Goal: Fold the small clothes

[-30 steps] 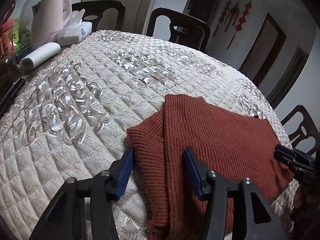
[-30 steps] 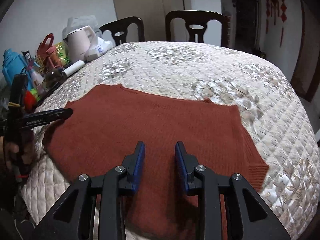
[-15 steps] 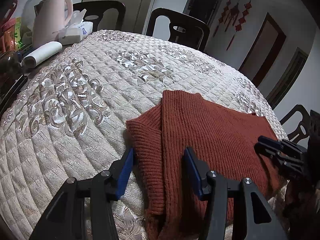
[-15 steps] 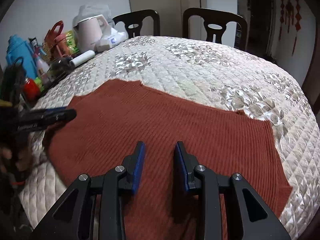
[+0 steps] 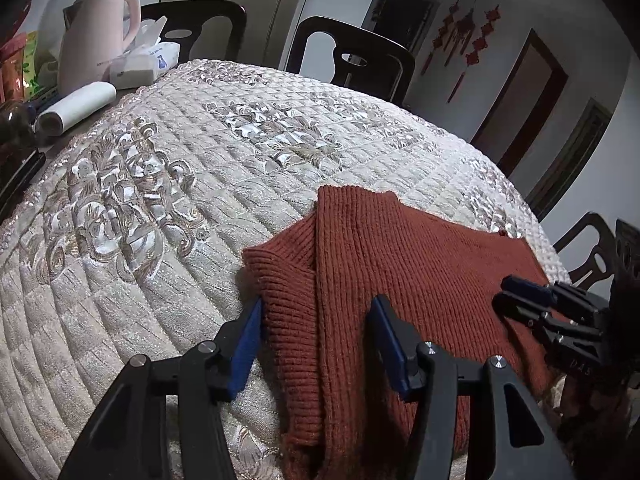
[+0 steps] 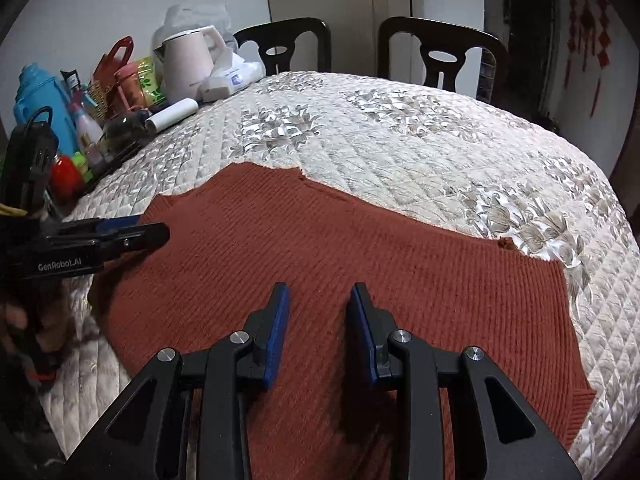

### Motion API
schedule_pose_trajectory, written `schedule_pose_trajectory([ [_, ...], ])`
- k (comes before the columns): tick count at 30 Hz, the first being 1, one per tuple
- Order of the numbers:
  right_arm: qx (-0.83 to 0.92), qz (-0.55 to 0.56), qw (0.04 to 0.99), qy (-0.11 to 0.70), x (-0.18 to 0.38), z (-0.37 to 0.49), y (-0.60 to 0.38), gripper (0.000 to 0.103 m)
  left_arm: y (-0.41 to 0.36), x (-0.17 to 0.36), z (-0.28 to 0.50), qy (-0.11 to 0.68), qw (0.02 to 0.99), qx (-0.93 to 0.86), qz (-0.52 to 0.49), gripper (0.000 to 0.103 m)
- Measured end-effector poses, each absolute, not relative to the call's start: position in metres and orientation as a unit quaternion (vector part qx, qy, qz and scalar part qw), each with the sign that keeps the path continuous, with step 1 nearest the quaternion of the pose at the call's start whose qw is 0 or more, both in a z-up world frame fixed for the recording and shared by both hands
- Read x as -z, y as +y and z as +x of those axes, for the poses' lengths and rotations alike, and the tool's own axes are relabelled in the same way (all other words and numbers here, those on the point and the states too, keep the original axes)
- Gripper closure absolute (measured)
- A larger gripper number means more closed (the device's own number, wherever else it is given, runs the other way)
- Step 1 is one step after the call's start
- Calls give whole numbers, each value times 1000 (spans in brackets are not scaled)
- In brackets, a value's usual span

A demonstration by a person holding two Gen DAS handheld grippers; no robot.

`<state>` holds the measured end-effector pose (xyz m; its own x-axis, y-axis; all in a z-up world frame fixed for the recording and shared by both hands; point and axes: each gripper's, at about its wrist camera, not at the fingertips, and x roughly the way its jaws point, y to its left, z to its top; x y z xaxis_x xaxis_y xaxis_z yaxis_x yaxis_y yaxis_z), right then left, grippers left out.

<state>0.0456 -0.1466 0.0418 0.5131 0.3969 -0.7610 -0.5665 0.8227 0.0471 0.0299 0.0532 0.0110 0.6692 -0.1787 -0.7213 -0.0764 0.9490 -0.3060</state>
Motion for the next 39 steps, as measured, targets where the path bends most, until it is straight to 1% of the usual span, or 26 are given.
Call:
schedule_pose_trajectory([
  [9,-275,-84,865,412,-43,23,-173,71,65,-5,8,398,876,86,-258,46],
  [14,-266,-73,867,414,-44,16,-188,71,55,-6,0,394,878,94,-256,49],
  [15,-264,-70,868,414,-44,15,-191,71,53,-7,1,395,880,92,-249,52],
  [17,-257,-66,871,413,-45,14,-197,71,49,-6,5,403,881,78,-237,71],
  [20,-249,-61,875,410,-46,12,-206,71,50,-8,9,407,879,72,-237,81],
  [26,-232,-43,885,402,-50,9,-229,71,36,-43,10,376,895,97,-219,84],
  [31,-219,-24,892,394,-55,8,-246,71,1,-69,23,356,899,153,-205,85],
  [35,-209,-8,896,392,-58,6,-261,71,-37,-70,37,365,889,198,-192,85],
  [39,-203,9,896,394,-58,6,-273,71,-73,-47,51,402,867,232,-179,85],
])
